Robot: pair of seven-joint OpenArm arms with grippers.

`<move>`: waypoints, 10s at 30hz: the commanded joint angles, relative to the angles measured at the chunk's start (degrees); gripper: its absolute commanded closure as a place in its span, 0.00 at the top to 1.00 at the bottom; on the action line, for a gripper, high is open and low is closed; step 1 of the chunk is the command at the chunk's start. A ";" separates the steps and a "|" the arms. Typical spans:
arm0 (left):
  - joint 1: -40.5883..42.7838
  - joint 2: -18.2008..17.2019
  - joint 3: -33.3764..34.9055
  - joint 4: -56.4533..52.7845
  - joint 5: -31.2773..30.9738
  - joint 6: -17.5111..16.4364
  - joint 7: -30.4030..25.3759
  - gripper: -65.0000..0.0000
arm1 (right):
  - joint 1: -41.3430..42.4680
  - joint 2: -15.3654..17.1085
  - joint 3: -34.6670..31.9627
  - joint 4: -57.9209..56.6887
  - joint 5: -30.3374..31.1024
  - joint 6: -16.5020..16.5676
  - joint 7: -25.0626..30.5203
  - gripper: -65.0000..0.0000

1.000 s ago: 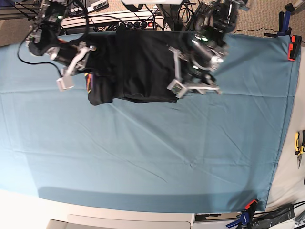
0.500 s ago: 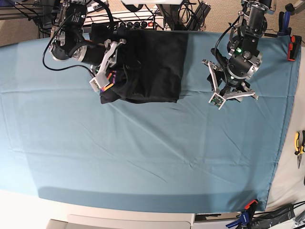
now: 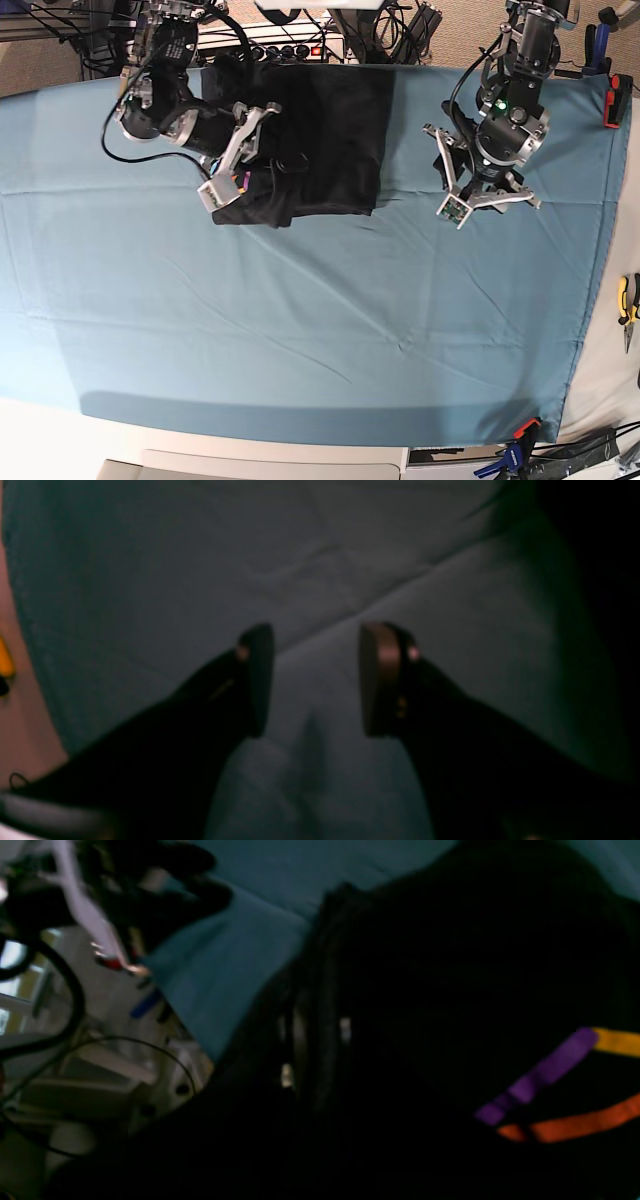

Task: Fold the T-shirt properly
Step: 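Flip the folded bundle over with the right gripper, exposing the graphic, then smooth the folded shirt's edge with the right gripper, then move the left gripper to the shirt's edge opposite the right gripper and grasp it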

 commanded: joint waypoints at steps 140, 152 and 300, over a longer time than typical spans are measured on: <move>1.60 -0.17 -0.22 1.11 -7.04 0.24 -2.56 0.41 | 6.78 3.87 11.15 -8.96 -19.02 -14.23 15.65 0.63; 2.25 -0.17 -0.22 1.07 -7.04 0.22 -2.82 0.41 | 9.55 3.87 8.24 -11.39 -16.44 -15.65 11.19 0.63; 22.21 8.72 2.19 4.98 -29.40 -4.04 -5.14 0.72 | 12.09 2.45 -0.07 -11.39 -26.99 -10.80 13.27 0.00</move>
